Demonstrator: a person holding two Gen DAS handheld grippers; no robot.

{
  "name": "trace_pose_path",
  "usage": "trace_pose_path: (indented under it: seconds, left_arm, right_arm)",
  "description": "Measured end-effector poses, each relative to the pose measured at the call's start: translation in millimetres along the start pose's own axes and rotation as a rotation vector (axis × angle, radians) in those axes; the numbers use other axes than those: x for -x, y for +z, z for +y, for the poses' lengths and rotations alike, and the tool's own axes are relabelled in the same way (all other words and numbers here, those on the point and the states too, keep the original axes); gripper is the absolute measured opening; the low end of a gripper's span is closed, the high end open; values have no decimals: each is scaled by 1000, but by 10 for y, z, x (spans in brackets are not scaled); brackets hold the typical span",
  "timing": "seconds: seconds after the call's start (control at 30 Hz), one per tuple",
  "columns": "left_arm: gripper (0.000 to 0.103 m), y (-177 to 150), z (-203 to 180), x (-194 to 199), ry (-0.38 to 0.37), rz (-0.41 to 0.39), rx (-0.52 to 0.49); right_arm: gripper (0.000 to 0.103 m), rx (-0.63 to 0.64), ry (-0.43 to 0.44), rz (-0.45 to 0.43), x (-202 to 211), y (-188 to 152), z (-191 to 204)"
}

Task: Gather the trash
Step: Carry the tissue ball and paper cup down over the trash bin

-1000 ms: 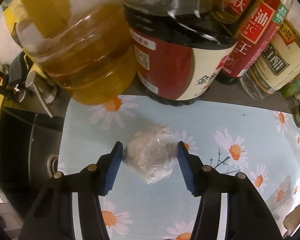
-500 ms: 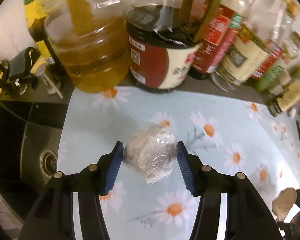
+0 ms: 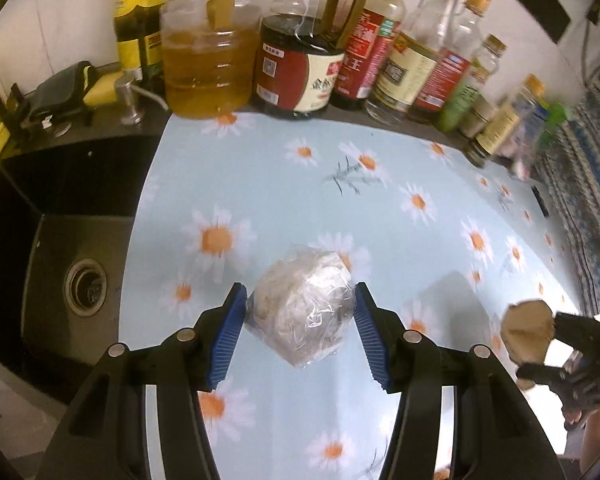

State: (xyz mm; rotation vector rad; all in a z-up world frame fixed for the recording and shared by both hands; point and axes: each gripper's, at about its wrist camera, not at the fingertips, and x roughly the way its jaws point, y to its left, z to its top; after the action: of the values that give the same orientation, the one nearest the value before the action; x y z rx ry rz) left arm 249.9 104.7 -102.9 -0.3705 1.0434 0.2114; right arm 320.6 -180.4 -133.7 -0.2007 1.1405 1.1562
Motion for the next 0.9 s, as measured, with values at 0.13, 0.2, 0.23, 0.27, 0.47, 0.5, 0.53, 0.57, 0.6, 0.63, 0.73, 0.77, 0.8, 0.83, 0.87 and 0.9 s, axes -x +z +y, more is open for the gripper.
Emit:
trace_pose_path:
  seconds: [0.13,0.2,0.23,0.27,0.47,0.5,0.53,0.57,0.6,0.63,0.73,0.77,0.8,0.83,0.87,0.9]
  left_arm:
    - [52,-328,33,179,-41,-8,-4]
    - [52,-466,40,256,-51,-15,-10]
    - [52,-533,43,288,-55,-16,-13]
    - [52,-593,43,311,-54,-15,-21]
    - [52,-1015,52,448,-84,5,-56]
    - [52,-1063,64,464,-90,6,-54]
    - [52,-1131,75,482,-102,11,-54]
    - [52,-1200,82,499,-108,13,-56]
    - [52,-1256,92,517,-107,12,-57]
    - [53,-1312,102,531,-111,13,-61]
    - [52,-1452,139,568,-126,25,-62]
    - [52,-1495,146,584,-133,27,-63]
    - [52,-1552,148,606,-138,28,-65]
    - [52,-1611,147,633,-140,27,-67]
    - [52,-1674,143,660,-145,26,-69]
    - [52,-1725,139,676,-149,26,-68]
  right_arm:
    - [54,-15,3,-3,-55,-82,228]
    - [54,-18,4,-2,-85,-122,351]
    - [54,-19,4,-1,-100,-134,398]
    - [54,-19,3,-1,-116,-153,464]
    - [54,-34,-3,6,-200,-325,786]
    - [54,-38,-5,7,-200,-364,826]
    - [54,-48,-4,10,-217,-416,882]
    - [54,-50,-5,13,-227,-459,925]
    - [54,-48,-7,15,-240,-496,970]
    - [54,-47,-7,16,-246,-531,1010]
    - [54,-45,-7,17,-250,-634,1138]
    - [55,-45,-5,14,-242,-665,1182]
    - [55,-46,-2,11,-234,-686,1213]
    - [55,-44,0,9,-226,-703,1254]
    - [55,-41,1,7,-216,-730,1290]
    - [55,-43,4,4,-207,-763,1322]
